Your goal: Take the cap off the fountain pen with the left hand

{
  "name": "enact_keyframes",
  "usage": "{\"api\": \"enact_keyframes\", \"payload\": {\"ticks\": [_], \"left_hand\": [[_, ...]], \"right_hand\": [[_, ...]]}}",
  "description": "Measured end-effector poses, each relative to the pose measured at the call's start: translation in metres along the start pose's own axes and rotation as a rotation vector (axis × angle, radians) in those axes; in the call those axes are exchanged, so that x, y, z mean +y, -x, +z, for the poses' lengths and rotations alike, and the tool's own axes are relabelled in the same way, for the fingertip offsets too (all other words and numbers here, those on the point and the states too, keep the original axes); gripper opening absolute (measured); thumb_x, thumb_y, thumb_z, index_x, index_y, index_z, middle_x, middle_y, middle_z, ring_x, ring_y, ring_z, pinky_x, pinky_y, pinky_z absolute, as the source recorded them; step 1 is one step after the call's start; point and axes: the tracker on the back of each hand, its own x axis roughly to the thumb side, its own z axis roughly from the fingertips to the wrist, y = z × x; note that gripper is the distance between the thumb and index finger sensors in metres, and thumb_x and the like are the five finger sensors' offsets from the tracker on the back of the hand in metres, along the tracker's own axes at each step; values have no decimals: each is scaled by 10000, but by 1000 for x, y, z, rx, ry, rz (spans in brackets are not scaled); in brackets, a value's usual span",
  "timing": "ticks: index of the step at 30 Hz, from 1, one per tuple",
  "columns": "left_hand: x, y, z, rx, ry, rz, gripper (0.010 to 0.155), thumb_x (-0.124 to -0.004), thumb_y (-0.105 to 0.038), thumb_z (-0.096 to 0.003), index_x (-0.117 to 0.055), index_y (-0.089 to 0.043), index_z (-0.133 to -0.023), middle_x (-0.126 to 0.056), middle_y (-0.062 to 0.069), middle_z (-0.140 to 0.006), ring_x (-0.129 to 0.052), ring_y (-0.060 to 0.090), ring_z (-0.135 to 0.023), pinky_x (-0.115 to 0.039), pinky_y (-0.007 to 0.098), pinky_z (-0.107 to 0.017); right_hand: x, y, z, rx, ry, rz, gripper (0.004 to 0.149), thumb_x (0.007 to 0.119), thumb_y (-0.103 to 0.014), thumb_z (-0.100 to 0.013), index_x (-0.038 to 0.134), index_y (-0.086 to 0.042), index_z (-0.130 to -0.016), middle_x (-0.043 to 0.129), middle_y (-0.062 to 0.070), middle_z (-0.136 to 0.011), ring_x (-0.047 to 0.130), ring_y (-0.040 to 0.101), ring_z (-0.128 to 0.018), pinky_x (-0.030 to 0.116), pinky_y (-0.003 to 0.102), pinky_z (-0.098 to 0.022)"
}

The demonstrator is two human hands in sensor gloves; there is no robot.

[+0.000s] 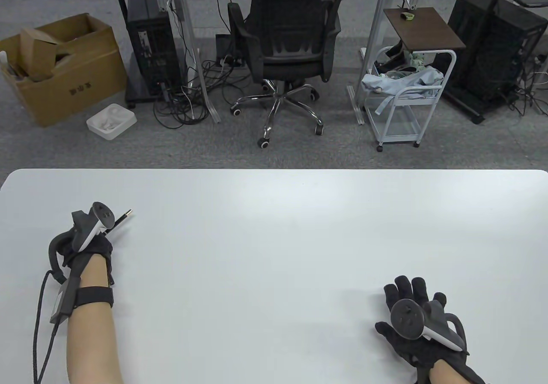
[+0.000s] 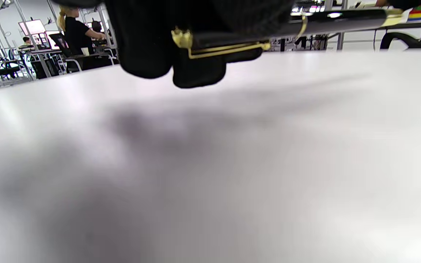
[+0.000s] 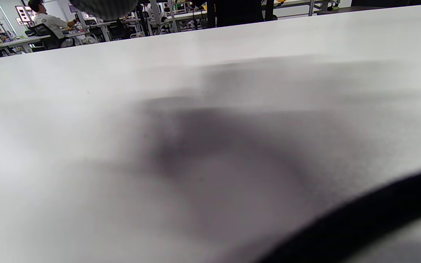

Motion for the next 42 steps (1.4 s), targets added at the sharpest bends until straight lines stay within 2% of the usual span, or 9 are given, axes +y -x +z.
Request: {"api": "enact_keyframes", "payload": {"ticks": [3,10,15,19,23,27,36,39,42], "left_hand": [[29,-6,23,-42,-65,66,452,-680,-215,-450,-739,-153,-894,-887,115,-863,-875,436,-887,-508,727,-664],[89,-32,101,-200,-201,207,449,-687,-210,-450,-748,-158,-891,-881,113,-867,-865,434,-879,-520,714,-670],[107,-57,163,-356,-242,228,447,-687,-214,-447,-758,-151,-884,-901,109,-847,-914,427,-834,-581,703,-650],[111,-74,209,-454,-255,210,445,-686,-213,-447,-759,-150,-882,-900,109,-846,-908,426,-835,-570,702,-655],[105,-90,254,-524,-261,181,446,-684,-213,-447,-761,-149,-881,-900,110,-844,-902,425,-833,-564,699,-657],[91,-105,285,-561,-243,204,446,-681,-210,-446,-759,-138,-879,-898,119,-836,-896,431,-819,-568,694,-655],[51,-155,337,-689,-188,251,443,-687,-212,-446,-759,-137,-877,-897,117,-836,-890,428,-822,-565,692,-659],[29,-184,351,-746,-125,250,444,-683,-215,-449,-752,-142,-882,-891,111,-842,-884,425,-831,-560,690,-666],[3,-210,356,-787,-124,250,445,-680,-223,-446,-753,-154,-879,-896,97,-840,-892,410,-833,-571,681,-669]], "right_hand": [[1,-1,1,1,-18,4,801,499,-519,-520,-28,-145,-993,-226,125,-982,-187,462,-884,-28,738,-543],[-5,-11,10,-32,-3,-5,813,510,-533,-514,-13,-145,-1000,-211,121,-993,-182,457,-888,-28,736,-545],[-8,-20,17,-70,13,-49,817,521,-529,-512,-11,-144,-997,-185,132,-1011,-166,459,-897,-21,736,-551],[-14,-29,23,-94,35,-44,818,521,-530,-512,-14,-144,-996,-186,134,-1010,-167,459,-897,-20,736,-554],[-19,-36,29,-117,57,-39,817,523,-530,-512,-9,-144,-998,-177,134,-1016,-162,460,-900,-17,736,-555],[-22,-42,34,-138,57,-26,817,524,-529,-512,-8,-145,-998,-175,134,-1018,-161,459,-901,-16,736,-557],[-32,-60,48,-194,106,39,815,528,-531,-514,7,-144,-1006,-155,139,-1030,-140,464,-912,7,740,-568],[-32,-63,50,-209,106,53,816,533,-532,-515,10,-145,-1008,-150,141,-1033,-118,465,-919,13,740,-570],[-31,-64,50,-203,92,56,816,533,-532,-516,13,-144,-1009,-148,141,-1034,-117,466,-921,15,740,-572]]}}
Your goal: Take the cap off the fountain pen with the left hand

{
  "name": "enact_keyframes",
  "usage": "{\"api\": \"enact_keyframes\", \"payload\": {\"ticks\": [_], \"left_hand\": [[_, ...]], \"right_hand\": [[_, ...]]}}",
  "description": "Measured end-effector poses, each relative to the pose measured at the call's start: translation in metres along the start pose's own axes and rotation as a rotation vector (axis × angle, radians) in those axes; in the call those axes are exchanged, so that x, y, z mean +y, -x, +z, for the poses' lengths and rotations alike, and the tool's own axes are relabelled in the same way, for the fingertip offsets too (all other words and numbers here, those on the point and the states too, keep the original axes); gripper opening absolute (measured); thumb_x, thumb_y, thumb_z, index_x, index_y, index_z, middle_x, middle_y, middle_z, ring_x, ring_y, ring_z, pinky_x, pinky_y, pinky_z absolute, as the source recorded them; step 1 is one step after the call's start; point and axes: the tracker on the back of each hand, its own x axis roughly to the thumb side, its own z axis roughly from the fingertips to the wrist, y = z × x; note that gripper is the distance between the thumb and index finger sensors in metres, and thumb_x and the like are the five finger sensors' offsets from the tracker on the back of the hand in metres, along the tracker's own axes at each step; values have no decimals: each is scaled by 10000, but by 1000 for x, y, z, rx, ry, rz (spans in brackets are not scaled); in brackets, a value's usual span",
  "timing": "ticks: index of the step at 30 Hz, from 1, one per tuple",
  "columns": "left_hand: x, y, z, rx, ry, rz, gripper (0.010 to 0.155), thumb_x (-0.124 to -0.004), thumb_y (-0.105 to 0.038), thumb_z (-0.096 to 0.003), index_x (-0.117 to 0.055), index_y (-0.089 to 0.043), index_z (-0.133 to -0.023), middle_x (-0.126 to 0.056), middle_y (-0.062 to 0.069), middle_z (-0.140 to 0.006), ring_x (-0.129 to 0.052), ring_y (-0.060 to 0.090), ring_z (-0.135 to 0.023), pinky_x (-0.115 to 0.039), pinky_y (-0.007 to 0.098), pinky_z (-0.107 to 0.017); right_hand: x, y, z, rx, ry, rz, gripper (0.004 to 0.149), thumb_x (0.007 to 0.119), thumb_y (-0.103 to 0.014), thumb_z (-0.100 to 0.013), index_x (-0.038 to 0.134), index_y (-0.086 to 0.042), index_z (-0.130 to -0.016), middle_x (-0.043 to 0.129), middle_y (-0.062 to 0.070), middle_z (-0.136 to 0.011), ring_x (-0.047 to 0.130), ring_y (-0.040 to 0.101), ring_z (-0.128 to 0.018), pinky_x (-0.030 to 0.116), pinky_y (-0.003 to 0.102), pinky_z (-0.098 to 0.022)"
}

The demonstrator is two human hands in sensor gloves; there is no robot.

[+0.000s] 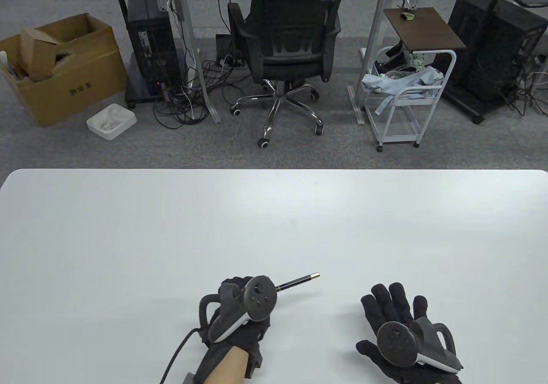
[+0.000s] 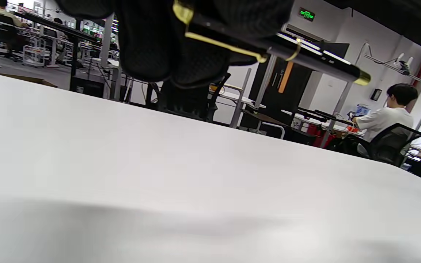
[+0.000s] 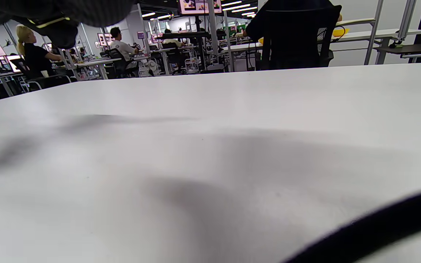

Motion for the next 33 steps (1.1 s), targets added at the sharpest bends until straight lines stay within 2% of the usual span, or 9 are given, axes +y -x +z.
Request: {"api": "enact_keyframes", "payload": {"ticks": [5,6,9,11,16,24,27,30,33], "left_hand": [[-56,4,-9,-9,135,31,443,-681,-211,-447,-751,-136,-877,-888,116,-837,-879,429,-827,-565,691,-658],[-56,4,-9,-9,180,-1,442,-676,-210,-452,-742,-136,-882,-876,117,-846,-864,432,-839,-556,692,-664],[-50,5,-5,-20,95,-26,443,-680,-217,-446,-756,-142,-875,-895,108,-833,-888,420,-826,-575,686,-661],[-52,6,-4,-23,142,-9,443,-675,-210,-452,-743,-134,-883,-879,118,-843,-868,429,-835,-558,690,-666],[-49,4,-2,-41,136,-80,443,-680,-213,-449,-753,-139,-880,-890,113,-837,-880,425,-822,-574,681,-665],[-43,1,2,-85,163,-2,440,-680,-210,-454,-755,-138,-881,-886,118,-842,-873,429,-826,-567,685,-668],[-41,-1,3,-100,182,24,441,-678,-209,-456,-753,-135,-884,-886,121,-839,-874,433,-814,-575,681,-665],[-39,-6,6,-127,182,28,441,-678,-213,-456,-755,-139,-884,-888,118,-838,-884,430,-797,-600,673,-654],[-39,-13,8,-157,188,46,441,-679,-215,-457,-755,-139,-885,-890,118,-836,-886,429,-795,-602,671,-653]], "right_hand": [[4,0,-1,7,-43,1,814,531,-533,-517,17,-142,-1012,-143,143,-1037,-114,468,-925,18,740,-573],[6,0,-2,5,-49,5,814,532,-532,-516,21,-141,-1014,-140,144,-1038,-112,468,-926,19,741,-573],[7,1,-5,18,-70,9,812,531,-532,-518,19,-142,-1014,-141,144,-1039,-112,467,-926,19,740,-574],[9,1,-7,25,-75,18,794,533,-511,-525,28,-145,-1016,-133,141,-1042,-107,467,-930,23,739,-577],[7,-3,-13,69,-78,57,713,585,-379,-545,98,-181,-1027,-61,120,-1069,-38,457,-964,70,735,-607],[-59,-32,2,43,32,-37,688,607,-367,-547,172,-186,-1049,33,110,-1112,45,459,-1002,130,738,-638],[-72,-45,3,35,80,-78,661,610,-351,-546,221,-191,-1056,95,105,-1132,95,457,-1019,155,740,-646],[-63,-58,-3,25,104,-79,641,614,-348,-545,264,-199,-1060,147,102,-1145,145,455,-1033,187,740,-654],[-37,-65,-17,28,67,-80,625,619,-341,-544,293,-214,-1062,187,99,-1154,172,449,-1041,202,738,-659]]}}
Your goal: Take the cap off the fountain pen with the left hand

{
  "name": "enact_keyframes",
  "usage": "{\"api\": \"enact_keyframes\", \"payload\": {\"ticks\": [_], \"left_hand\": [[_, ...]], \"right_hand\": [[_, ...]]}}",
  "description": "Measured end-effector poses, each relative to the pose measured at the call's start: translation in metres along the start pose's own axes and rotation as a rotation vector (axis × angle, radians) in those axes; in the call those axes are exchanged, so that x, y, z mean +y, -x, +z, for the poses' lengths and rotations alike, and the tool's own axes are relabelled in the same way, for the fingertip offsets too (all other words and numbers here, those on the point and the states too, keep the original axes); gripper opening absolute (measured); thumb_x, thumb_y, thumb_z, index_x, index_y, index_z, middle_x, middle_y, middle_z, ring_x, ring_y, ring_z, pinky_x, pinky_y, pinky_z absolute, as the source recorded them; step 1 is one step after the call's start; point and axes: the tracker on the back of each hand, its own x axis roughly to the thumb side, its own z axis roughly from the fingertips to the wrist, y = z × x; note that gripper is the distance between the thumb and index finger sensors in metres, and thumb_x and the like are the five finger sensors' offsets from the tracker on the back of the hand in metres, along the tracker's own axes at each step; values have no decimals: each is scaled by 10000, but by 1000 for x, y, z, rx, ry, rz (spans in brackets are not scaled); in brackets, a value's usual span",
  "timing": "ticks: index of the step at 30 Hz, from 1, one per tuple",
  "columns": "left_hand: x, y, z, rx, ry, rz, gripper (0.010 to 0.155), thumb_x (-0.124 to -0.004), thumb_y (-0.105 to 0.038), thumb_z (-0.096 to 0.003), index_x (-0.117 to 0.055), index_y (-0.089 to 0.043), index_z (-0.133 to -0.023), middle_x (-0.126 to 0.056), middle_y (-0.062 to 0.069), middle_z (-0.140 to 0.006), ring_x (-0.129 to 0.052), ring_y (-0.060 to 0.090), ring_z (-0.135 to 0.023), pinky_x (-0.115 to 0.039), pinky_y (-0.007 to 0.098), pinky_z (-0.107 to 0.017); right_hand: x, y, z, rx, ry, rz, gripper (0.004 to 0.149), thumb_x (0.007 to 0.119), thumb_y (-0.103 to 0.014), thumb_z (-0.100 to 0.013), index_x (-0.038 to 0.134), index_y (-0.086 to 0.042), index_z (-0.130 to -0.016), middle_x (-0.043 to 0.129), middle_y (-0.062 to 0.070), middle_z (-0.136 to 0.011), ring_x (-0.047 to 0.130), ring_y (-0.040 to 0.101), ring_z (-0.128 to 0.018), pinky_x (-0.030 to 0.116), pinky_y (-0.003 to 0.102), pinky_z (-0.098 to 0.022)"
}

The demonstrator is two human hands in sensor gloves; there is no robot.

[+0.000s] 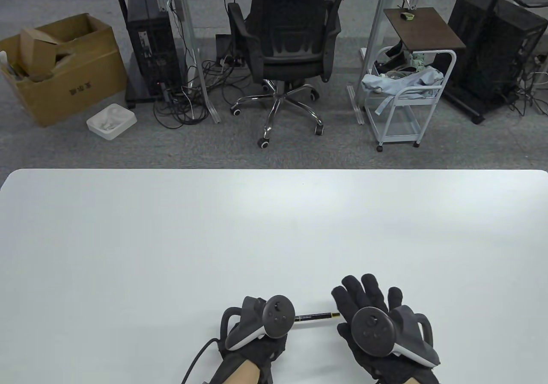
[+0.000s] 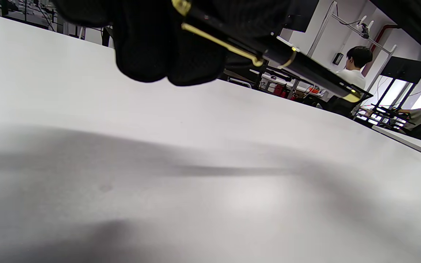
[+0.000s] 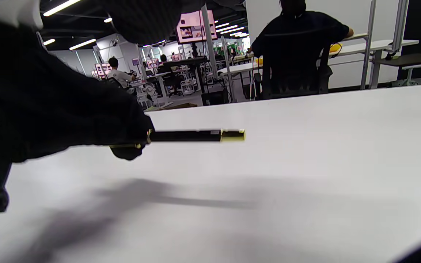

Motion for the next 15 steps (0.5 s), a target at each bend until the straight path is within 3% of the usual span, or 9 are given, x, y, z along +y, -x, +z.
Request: {"api": "enact_keyframes", "payload": {"ticks": [4,6,10,15], "left_hand": [[-4,-7,0,-30,27,10,440,-678,-220,-461,-756,-141,-887,-892,115,-835,-895,424,-785,-610,669,-653],[-9,-9,-1,-40,61,9,439,-678,-219,-462,-757,-139,-886,-893,117,-834,-901,423,-774,-619,668,-647],[-13,-12,-3,-52,108,46,435,-677,-216,-464,-759,-139,-885,-891,119,-836,-903,424,-766,-627,667,-640],[-14,-16,-2,-86,103,96,434,-674,-219,-466,-755,-139,-885,-889,117,-834,-904,421,-764,-627,667,-637]], "right_hand": [[40,5,-14,-6,-37,38,610,623,-342,-536,345,-211,-1063,279,124,-1164,236,458,-1045,218,738,-656],[53,9,-17,-17,-86,60,592,631,-334,-529,419,-183,-1061,410,148,-1157,329,468,-1046,237,738,-648],[54,10,-15,-55,-36,45,521,677,-304,-518,604,-140,-1007,739,159,-1005,681,444,-957,314,740,-659],[56,7,-14,-122,86,46,463,740,-292,-491,688,-171,-934,845,111,-842,800,421,-799,364,730,-666]]}}
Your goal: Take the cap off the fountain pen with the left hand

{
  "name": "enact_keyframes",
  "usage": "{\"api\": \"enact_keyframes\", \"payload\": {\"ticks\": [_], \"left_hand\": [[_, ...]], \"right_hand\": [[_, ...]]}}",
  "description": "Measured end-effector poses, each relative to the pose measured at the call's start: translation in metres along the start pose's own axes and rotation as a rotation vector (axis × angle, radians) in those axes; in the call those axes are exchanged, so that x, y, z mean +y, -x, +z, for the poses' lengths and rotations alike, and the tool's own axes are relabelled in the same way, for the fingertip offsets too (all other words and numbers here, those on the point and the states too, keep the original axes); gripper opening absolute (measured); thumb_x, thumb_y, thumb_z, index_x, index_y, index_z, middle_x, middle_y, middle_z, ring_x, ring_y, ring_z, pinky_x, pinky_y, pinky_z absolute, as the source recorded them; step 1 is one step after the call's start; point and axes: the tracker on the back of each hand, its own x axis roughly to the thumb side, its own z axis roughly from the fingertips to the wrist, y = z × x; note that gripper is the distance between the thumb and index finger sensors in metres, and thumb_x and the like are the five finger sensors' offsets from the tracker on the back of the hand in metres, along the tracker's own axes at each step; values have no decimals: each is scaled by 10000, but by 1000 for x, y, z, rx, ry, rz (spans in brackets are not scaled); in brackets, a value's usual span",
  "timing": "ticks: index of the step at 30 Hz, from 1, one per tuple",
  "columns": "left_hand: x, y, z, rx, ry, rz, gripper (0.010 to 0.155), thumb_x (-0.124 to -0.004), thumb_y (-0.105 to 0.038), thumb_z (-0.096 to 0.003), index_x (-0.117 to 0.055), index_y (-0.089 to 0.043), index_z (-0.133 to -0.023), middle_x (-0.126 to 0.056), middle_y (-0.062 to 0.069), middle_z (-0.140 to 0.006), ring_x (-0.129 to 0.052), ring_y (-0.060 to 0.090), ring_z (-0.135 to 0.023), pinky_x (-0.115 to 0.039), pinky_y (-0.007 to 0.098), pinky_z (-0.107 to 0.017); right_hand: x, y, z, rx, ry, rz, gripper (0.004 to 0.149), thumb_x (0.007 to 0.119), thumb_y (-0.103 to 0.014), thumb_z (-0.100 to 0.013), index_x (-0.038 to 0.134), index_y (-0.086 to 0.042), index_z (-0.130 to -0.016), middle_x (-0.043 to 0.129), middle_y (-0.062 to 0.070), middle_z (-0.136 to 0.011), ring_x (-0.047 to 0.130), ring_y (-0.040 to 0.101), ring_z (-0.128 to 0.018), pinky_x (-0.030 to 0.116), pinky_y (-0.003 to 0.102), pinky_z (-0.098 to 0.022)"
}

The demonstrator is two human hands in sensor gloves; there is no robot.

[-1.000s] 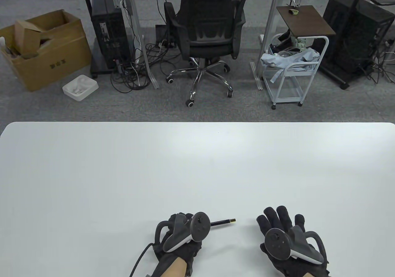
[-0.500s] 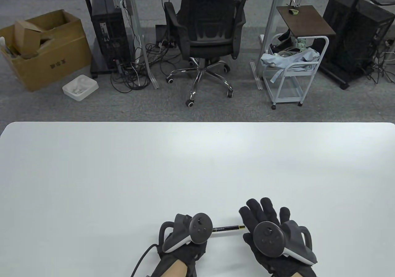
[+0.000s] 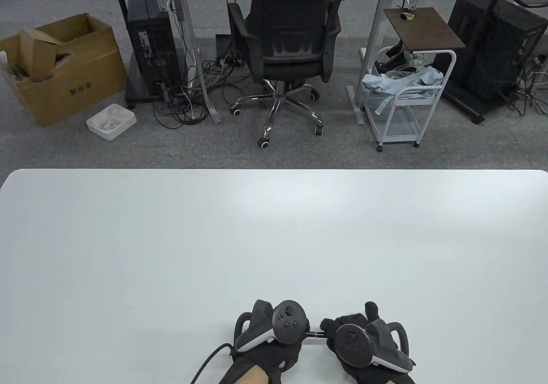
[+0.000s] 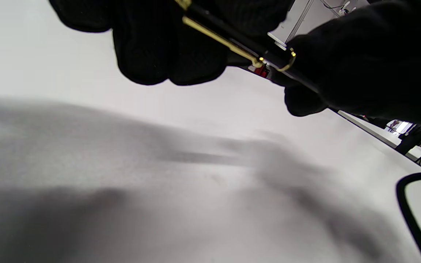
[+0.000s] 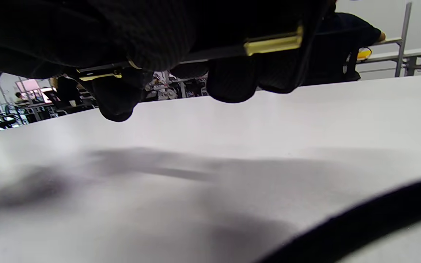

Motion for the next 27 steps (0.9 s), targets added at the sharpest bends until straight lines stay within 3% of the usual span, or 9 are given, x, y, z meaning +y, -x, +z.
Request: {"api": "enact_keyframes", "payload": {"ticks": [3,8,17,27], "left_hand": [[-2,1,1,5,24,-15,432,-694,-223,-472,-766,-152,-892,-893,112,-851,-900,421,-793,-621,668,-645],[-8,-1,1,8,125,-33,518,-753,-222,-475,-732,-135,-985,-874,92,-881,-857,416,-867,-606,667,-661],[-7,-18,0,-1,27,-221,468,-771,-234,-446,-854,-151,-899,-981,42,-801,-958,359,-814,-700,616,-633],[-9,-20,1,-41,-8,-272,474,-756,-207,-427,-860,-182,-889,-962,40,-811,-910,353,-851,-638,634,-668]], "right_hand": [[5,-8,-1,-26,-61,74,447,716,-267,-482,661,-230,-923,855,84,-781,819,423,-668,456,686,-671],[7,-18,1,-56,-70,140,470,654,-243,-484,604,-269,-950,851,55,-764,816,417,-633,478,664,-674],[1,-10,0,-43,-114,38,479,654,-213,-477,626,-250,-954,875,47,-731,833,419,-597,495,668,-670],[1,-2,-3,-28,-221,-131,493,650,-201,-479,610,-202,-971,869,34,-702,877,390,-510,599,648,-636]]}}
